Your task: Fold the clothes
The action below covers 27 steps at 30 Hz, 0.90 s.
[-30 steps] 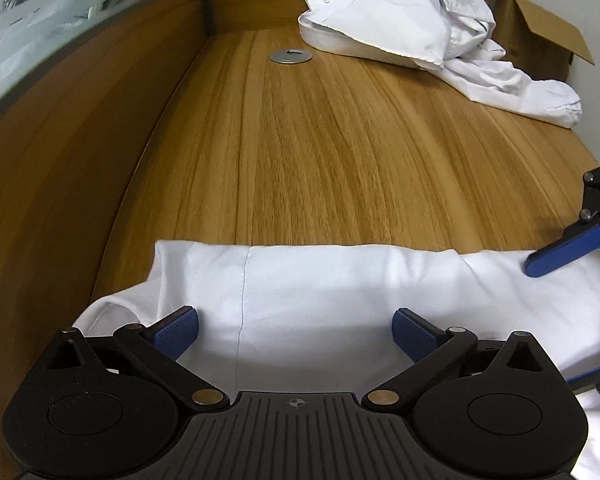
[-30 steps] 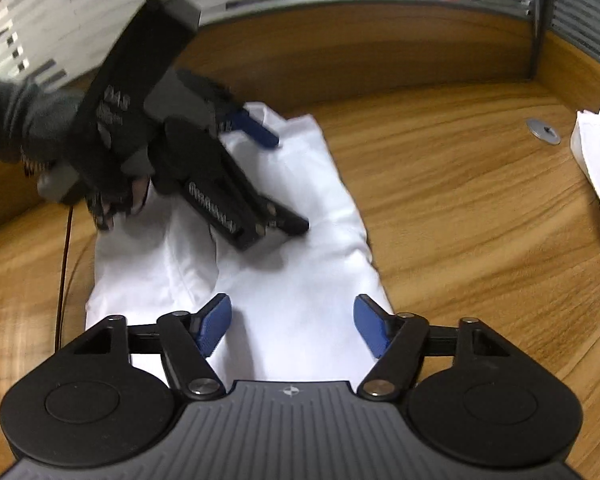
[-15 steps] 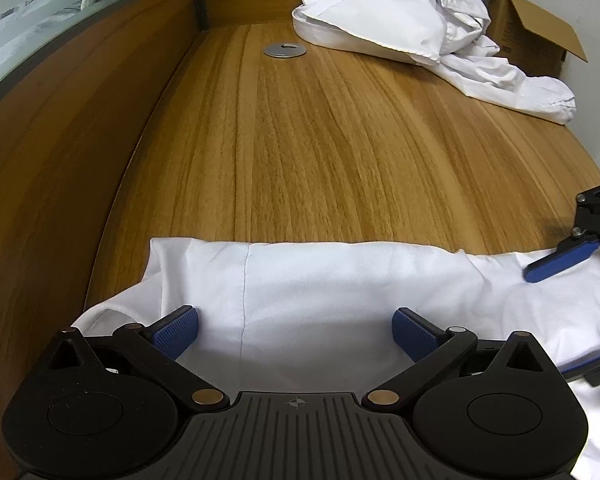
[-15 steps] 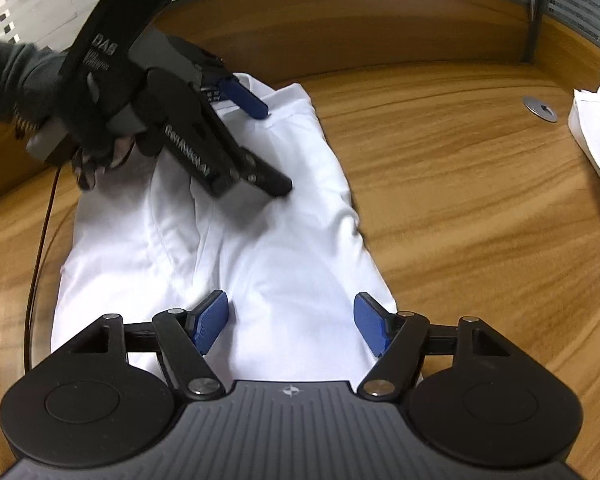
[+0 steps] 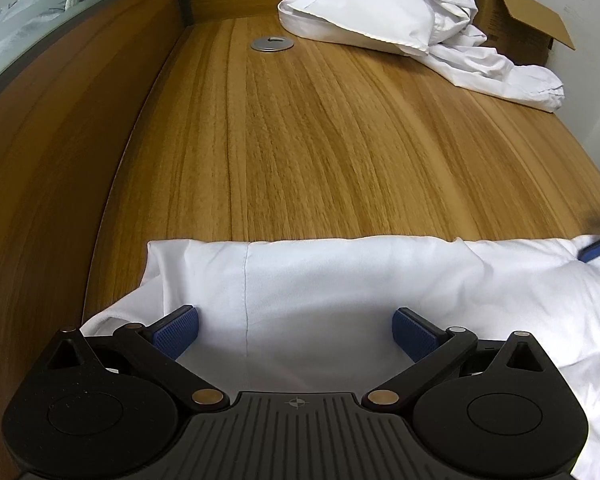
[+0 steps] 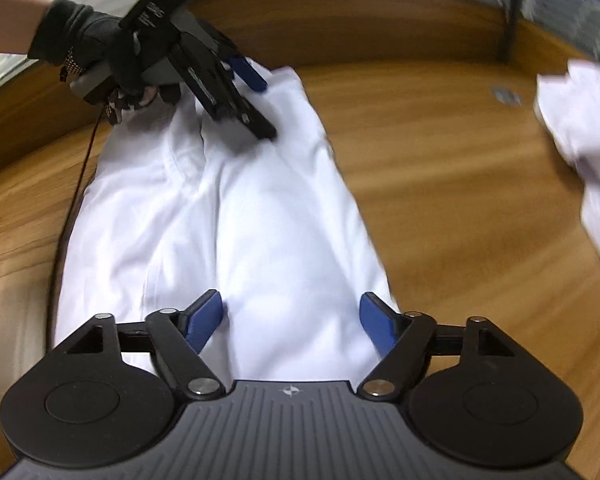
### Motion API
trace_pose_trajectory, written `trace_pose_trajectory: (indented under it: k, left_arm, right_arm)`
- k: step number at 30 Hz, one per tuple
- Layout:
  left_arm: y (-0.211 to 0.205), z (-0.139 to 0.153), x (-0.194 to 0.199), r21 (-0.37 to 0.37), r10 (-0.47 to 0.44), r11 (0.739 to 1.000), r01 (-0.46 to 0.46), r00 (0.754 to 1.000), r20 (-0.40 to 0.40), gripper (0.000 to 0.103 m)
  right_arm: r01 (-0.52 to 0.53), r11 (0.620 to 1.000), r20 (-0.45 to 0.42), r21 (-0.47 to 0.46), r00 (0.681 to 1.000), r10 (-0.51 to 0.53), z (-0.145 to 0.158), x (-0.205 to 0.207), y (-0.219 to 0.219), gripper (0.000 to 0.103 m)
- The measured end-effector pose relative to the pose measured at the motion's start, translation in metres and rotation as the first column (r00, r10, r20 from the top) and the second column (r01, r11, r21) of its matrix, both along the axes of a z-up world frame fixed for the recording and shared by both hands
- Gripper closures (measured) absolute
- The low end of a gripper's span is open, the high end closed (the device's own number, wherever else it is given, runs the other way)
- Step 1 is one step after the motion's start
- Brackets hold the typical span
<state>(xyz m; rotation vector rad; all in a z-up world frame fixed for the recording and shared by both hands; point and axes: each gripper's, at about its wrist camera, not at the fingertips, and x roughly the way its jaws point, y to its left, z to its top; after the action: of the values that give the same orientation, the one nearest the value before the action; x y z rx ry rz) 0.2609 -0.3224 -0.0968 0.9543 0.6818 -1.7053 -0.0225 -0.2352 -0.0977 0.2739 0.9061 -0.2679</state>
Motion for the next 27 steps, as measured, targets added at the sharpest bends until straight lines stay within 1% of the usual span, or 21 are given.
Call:
trace_pose_trajectory:
  k: [1,3,5,10,12,15,16,18,21,23,24,27]
  left_arm:
    - [0.000,0.000,0.000,0.003,-0.002,1.000,0.002,1.000,0.000,0.000]
    - [-0.001,0.000,0.001,0.009,-0.008,1.000,0.008,1.000,-0.001,0.000]
    - [-0.002,0.001,0.001,0.017,-0.016,1.000,0.016,1.000,-0.001,0.000]
    - [-0.005,0.001,0.001,0.035,-0.028,0.999,0.027,1.000,0.006,0.000]
    - [-0.005,0.001,0.000,0.038,-0.024,0.999,0.024,1.000,0.009,0.000]
    - [-0.005,0.002,0.000,0.041,-0.010,0.999,0.009,1.000,0.010,0.000]
    - [-0.005,0.003,0.000,0.042,0.007,0.999,-0.007,1.000,0.002,0.000]
    - [-0.003,0.008,0.003,0.044,0.036,0.998,-0.035,0.999,-0.020,0.003]
    - [0.010,0.024,0.010,0.054,0.034,0.998,-0.031,0.998,-0.059,0.009]
    - [0.024,0.037,0.012,0.055,0.025,0.998,-0.021,0.997,-0.076,0.012]
    - [0.031,0.042,0.012,0.052,0.020,0.999,-0.016,0.996,-0.086,0.016]
    - [0.049,0.051,0.010,0.030,0.029,0.999,-0.025,0.993,-0.119,0.025]
  right_arm:
    - [0.001,1.000,-0.012,-0.004,1.000,-0.001,-0.002,-0.008,0.003,0.016]
    - [-0.025,0.998,-0.028,-0.053,0.999,0.023,-0.005,-0.028,0.015,0.016]
    - [-0.019,0.999,-0.019,-0.043,1.000,0.018,-0.004,-0.049,0.020,0.016]
    - [-0.018,0.998,-0.042,-0.057,0.999,0.016,-0.005,-0.094,0.027,0.016]
    - [-0.016,0.998,-0.049,-0.053,0.999,0.013,-0.004,-0.108,0.029,0.016]
    - [0.011,1.000,-0.058,-0.022,0.998,-0.012,-0.002,-0.123,0.028,0.016]
    - [0.016,1.000,-0.069,-0.016,0.997,-0.017,-0.001,-0.126,0.028,0.016]
    - [0.012,1.000,-0.119,-0.015,0.993,-0.014,0.002,-0.123,0.031,0.017]
    - [0.087,0.995,-0.124,0.056,0.989,-0.080,0.017,-0.122,0.023,0.032]
    - [0.110,0.992,-0.092,0.056,0.990,-0.104,0.029,-0.117,0.021,0.032]
    - [0.111,0.993,-0.072,0.049,0.992,-0.108,0.036,-0.113,0.020,0.032]
    - [0.080,0.996,-0.036,0.026,0.996,-0.079,0.045,-0.087,0.019,0.032]
